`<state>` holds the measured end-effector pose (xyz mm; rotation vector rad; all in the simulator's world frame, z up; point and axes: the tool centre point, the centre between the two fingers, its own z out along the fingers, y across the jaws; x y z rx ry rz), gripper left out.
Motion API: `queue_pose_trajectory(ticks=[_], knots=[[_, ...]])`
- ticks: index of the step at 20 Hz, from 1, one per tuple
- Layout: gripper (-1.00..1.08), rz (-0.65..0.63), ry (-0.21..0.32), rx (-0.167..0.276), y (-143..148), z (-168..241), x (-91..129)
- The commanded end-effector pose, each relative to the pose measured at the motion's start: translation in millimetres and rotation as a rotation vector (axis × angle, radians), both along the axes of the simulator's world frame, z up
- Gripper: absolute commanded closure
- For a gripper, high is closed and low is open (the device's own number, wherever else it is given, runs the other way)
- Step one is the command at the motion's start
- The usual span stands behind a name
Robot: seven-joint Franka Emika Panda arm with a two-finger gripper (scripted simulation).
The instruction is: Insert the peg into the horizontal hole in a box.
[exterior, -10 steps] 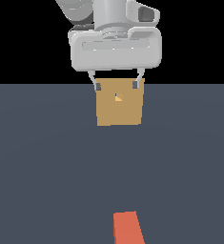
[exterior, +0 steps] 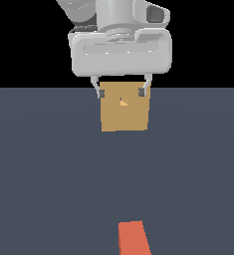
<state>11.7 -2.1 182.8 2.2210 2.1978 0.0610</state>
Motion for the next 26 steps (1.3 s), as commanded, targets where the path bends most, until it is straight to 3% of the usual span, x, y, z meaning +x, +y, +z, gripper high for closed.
queue_pose_trajectory(ticks=[1, 7, 26], knots=[[-0.92, 0.003, 0.002, -0.001, -13.7, -4.8, -0.5], [-0.92, 0.019, 0.007, -0.004, -63.0, -22.4, -1.0], [-0.92, 0.086, 0.031, -0.014, -269.3, -95.4, 9.9]])
